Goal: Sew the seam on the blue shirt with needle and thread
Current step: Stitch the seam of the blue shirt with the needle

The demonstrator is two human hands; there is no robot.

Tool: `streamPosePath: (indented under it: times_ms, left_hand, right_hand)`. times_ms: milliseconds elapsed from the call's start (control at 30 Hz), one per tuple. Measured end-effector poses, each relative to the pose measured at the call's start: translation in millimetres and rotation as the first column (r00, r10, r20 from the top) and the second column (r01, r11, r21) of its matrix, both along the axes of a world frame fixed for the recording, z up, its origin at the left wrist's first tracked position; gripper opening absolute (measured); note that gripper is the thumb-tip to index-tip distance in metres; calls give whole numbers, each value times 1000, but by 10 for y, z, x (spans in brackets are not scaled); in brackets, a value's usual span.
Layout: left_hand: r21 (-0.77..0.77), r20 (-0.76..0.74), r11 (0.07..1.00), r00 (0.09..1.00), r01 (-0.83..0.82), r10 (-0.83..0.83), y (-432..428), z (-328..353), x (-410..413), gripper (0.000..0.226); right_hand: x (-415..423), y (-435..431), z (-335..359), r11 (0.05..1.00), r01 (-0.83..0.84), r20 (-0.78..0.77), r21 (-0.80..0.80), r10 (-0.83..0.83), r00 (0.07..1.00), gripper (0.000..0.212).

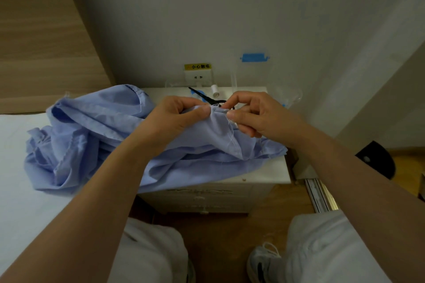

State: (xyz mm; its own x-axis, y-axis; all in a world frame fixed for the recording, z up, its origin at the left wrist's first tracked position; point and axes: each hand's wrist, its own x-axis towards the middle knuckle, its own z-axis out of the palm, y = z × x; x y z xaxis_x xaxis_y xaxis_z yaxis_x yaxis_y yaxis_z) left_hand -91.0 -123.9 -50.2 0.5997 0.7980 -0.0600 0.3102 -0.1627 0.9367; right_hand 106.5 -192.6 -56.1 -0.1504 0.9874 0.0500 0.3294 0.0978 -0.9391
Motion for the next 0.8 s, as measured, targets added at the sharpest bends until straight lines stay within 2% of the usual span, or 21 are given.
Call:
streamPosePath:
  times_ms: [133,367,500,600,800]
  left_hand:
    - [-65,30,997,999,33,-31,5,-17,3,17]
    - [-44,45,999,999,-4,6,6,-50,37,13]
    - [-68,100,998,995,-6,13,16,-34,40,15]
    - [-107,137,994,990,-20,35,9,-28,50,17]
    - [-144,103,989,994,-18,33,-13,-59,90,18]
  right_hand:
    - [-14,-12,-12,1000,-8,-31,-12,8,1000,8]
    - [-87,30,-44,999,32,-103,-5,-32,994,10]
    - [-76,65,-60,999,42,-86,-25,-44,995,6]
    - [-51,74,-58,999,46,-109,-28,-49,993,19]
    - [-70,65,-87,999,-19,-65,41,22,998,13]
